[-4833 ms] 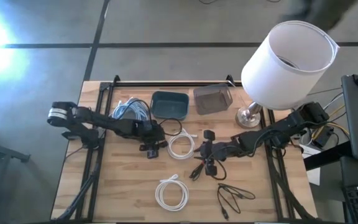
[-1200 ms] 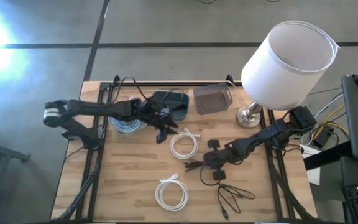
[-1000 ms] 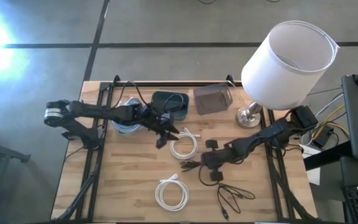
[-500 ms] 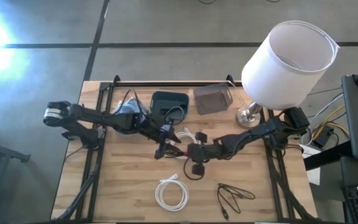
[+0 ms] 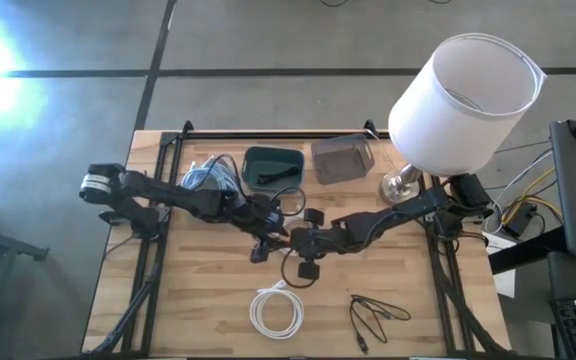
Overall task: Pick & Place USB Port
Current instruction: Put the top black charger cable into the blue bin
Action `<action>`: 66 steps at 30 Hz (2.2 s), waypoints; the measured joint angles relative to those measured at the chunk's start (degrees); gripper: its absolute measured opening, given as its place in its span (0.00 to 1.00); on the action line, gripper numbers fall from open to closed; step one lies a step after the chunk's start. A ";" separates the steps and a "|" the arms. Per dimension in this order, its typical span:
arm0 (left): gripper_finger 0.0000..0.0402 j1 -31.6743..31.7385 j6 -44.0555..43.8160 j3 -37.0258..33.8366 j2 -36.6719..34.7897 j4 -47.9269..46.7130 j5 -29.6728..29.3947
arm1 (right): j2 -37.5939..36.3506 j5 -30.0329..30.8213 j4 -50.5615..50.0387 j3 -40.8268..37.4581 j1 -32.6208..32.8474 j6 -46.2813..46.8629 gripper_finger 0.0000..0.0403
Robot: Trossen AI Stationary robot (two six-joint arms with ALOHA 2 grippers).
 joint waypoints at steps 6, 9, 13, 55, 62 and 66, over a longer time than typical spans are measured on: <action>0.41 0.00 -0.54 0.05 2.20 -1.01 0.06 | -0.03 1.60 -2.83 0.40 0.02 0.01 0.09; 0.41 0.00 -0.58 0.00 3.00 -1.28 -0.41 | -0.09 1.66 -2.90 0.09 0.02 0.02 0.09; 0.37 0.00 -0.59 0.00 3.56 -1.90 -0.63 | -0.11 1.57 -2.87 -0.25 0.02 -0.01 0.10; 0.08 5.12 -3.57 9.88 -1.77 -24.50 -21.52 | -0.59 1.13 -43.74 10.33 2.28 12.47 0.40; 0.08 14.44 0.50 13.35 -1.71 -28.78 -19.80 | -2.02 1.01 -45.69 10.29 7.29 17.59 0.37; 0.07 22.65 2.37 13.22 -1.66 -28.96 -10.97 | -3.54 0.44 -45.72 10.29 10.56 25.58 0.36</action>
